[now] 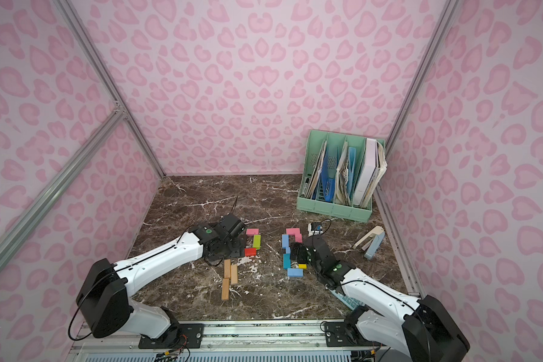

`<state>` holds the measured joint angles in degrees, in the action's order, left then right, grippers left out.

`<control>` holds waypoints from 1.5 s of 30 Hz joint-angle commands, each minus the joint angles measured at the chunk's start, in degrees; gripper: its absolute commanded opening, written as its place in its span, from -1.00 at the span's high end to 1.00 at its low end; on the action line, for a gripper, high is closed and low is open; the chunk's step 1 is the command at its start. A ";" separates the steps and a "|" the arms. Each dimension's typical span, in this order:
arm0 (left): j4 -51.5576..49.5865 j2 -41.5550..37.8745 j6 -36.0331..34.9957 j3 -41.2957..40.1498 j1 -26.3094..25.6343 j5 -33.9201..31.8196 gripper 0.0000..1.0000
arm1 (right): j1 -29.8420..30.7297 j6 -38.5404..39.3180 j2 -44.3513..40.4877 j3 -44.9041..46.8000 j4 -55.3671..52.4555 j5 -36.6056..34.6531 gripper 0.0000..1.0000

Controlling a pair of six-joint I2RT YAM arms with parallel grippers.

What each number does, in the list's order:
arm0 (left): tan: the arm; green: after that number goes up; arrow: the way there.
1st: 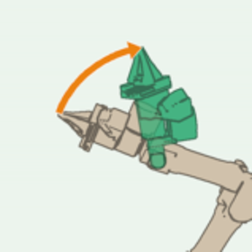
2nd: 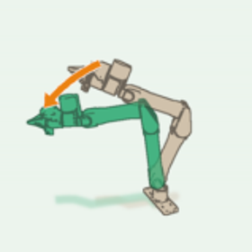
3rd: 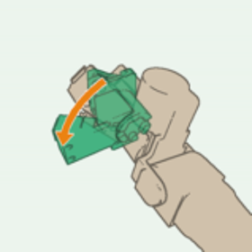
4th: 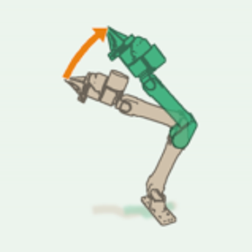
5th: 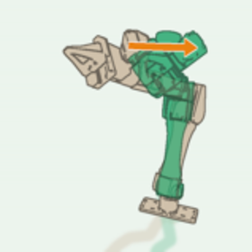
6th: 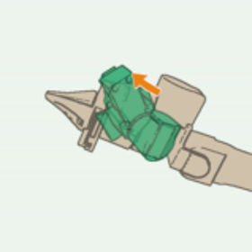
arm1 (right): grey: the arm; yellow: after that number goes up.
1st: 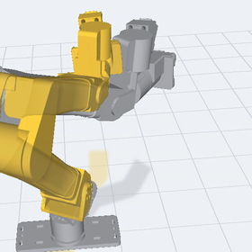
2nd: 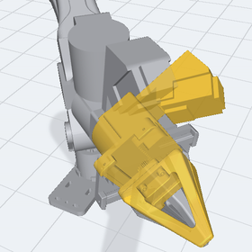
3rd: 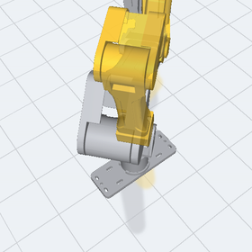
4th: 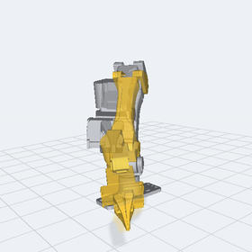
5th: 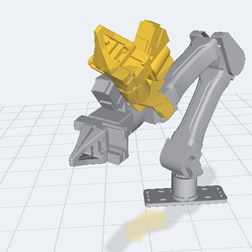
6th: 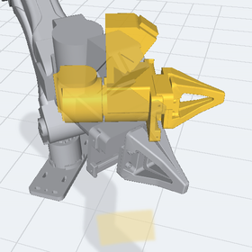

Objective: Assemble the number 8 with building blocks
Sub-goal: Adjust the building block at the center of the board, then pick up the building block from the center of the board.

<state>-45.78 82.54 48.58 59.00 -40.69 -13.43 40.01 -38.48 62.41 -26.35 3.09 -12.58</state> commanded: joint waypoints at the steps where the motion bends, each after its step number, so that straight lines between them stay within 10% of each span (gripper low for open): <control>1: -1.59 -2.81 0.88 -3.74 1.25 -1.73 -0.65 | -0.02 0.86 -0.31 0.27 2.29 1.04 -0.94; 45: 10.15 9.36 -0.68 -8.47 4.22 5.37 0.39 | 0.00 -0.28 1.84 1.16 3.67 2.91 -0.94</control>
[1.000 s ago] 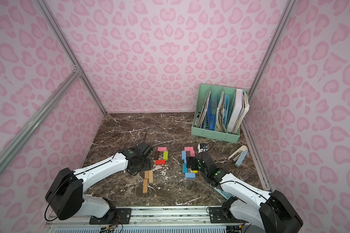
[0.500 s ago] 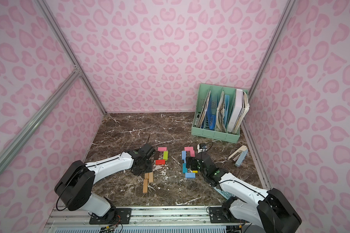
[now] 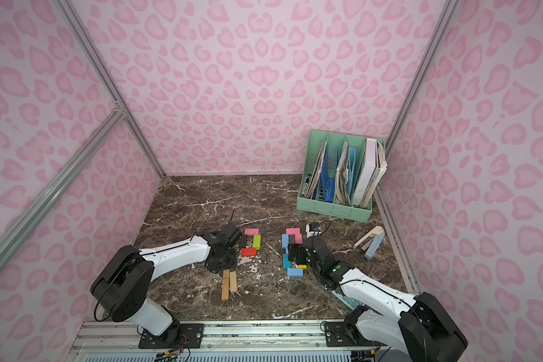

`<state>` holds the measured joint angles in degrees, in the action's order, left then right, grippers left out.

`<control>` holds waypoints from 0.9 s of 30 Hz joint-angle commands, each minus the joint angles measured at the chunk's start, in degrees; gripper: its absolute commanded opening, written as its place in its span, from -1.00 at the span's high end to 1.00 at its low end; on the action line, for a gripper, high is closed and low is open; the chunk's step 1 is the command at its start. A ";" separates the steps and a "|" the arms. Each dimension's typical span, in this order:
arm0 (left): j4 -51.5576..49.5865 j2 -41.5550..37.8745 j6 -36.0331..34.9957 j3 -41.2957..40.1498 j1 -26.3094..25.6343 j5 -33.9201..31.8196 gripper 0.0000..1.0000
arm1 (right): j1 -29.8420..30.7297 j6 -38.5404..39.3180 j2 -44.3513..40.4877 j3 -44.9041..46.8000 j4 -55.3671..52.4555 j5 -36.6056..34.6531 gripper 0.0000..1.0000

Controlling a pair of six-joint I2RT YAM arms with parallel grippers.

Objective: Assemble the number 8 with building blocks
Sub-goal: Pick up the building block from the center of the board.

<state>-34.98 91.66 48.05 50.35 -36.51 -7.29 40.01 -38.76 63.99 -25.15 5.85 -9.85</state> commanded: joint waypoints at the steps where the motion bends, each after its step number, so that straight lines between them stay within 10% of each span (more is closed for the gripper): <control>1: -0.65 0.27 -0.24 0.18 0.04 -0.93 0.41 | -0.02 0.04 0.31 -0.08 0.92 0.18 -0.94; 27: -4.48 1.01 -2.38 9.50 -5.46 -0.13 0.62 | -0.02 0.32 1.86 -0.71 1.40 0.79 -0.94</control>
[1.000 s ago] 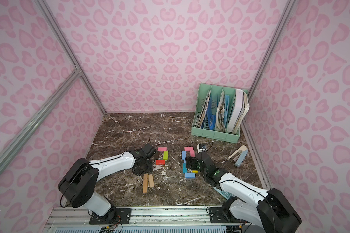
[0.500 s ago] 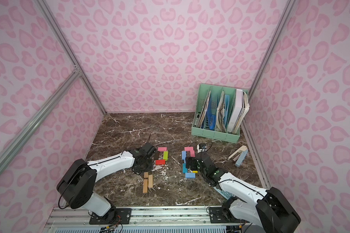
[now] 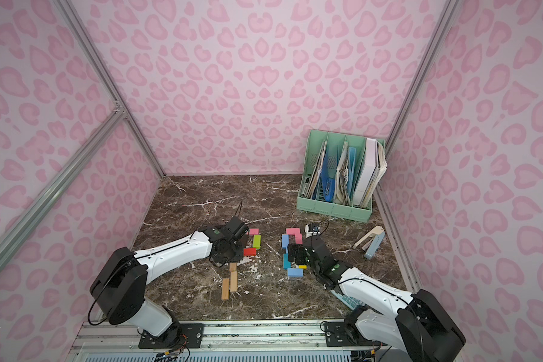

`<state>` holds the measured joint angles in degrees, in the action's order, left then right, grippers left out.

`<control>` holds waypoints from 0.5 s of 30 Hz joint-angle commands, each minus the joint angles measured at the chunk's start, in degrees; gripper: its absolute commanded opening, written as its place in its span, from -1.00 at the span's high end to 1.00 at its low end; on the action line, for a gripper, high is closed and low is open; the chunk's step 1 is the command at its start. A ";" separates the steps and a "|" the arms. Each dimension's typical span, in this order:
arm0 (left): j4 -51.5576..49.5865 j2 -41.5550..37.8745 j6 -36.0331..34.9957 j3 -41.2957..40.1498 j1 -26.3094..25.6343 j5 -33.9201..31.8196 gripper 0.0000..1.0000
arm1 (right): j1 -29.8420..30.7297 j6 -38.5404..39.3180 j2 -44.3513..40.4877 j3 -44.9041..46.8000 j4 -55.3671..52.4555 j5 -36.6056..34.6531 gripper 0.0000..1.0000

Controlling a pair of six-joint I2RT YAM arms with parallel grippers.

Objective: Assemble the number 8 with building blocks
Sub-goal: Pick up the building block from the center of the board, then assemble the building block at the center of the board.

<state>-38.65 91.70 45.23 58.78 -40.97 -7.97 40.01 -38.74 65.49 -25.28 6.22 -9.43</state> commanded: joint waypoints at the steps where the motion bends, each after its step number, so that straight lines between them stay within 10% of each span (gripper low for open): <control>1: -0.74 1.64 0.59 1.39 -1.43 0.75 0.62 | 0.03 0.33 0.48 -0.78 0.99 0.46 -0.94; 15: 1.30 6.56 1.97 1.51 -3.88 1.87 0.65 | -0.02 0.77 1.56 -1.29 0.55 0.98 -0.94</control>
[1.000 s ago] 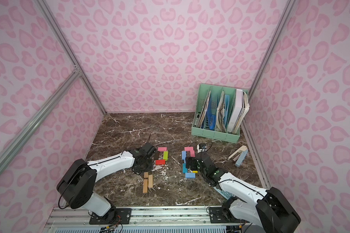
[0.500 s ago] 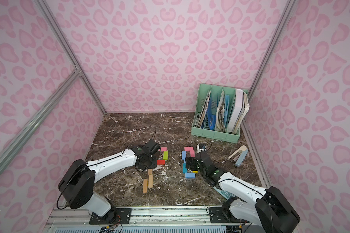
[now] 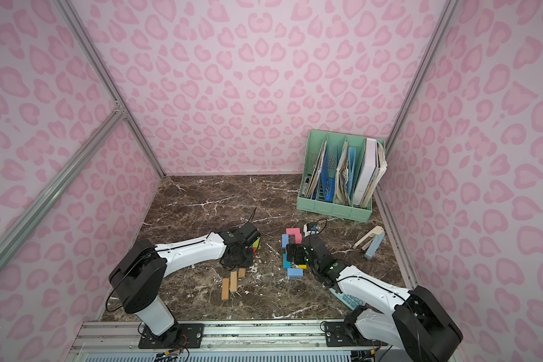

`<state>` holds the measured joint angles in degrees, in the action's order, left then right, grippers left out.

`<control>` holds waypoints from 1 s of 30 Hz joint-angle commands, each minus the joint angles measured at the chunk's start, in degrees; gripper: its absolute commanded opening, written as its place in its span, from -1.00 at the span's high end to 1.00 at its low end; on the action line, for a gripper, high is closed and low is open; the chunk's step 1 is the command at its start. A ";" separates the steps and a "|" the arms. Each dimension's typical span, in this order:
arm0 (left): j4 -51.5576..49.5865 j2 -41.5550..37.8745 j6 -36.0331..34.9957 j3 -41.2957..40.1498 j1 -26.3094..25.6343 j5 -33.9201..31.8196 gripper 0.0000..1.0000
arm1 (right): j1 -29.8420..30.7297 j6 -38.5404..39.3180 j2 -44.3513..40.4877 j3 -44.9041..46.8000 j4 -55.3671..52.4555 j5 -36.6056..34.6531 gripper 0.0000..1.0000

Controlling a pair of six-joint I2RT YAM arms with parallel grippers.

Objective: Assemble the number 8 with building blocks
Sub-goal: Assemble the building block at the center of the board.

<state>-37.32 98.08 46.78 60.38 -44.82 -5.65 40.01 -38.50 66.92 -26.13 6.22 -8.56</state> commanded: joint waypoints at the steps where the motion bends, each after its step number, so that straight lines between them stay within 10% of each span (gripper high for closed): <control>1: -0.20 0.43 0.41 -0.09 0.08 -0.82 0.64 | -0.04 0.57 0.22 -0.41 0.54 0.12 -0.94; 30: -0.06 3.17 -1.65 0.25 3.19 -2.70 0.65 | -0.02 0.54 0.14 -0.29 -0.15 0.12 -0.94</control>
<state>-36.53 100.62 46.09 60.45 -41.98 -7.62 40.01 -38.13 67.09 -26.13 6.00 -8.38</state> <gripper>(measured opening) 0.292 0.970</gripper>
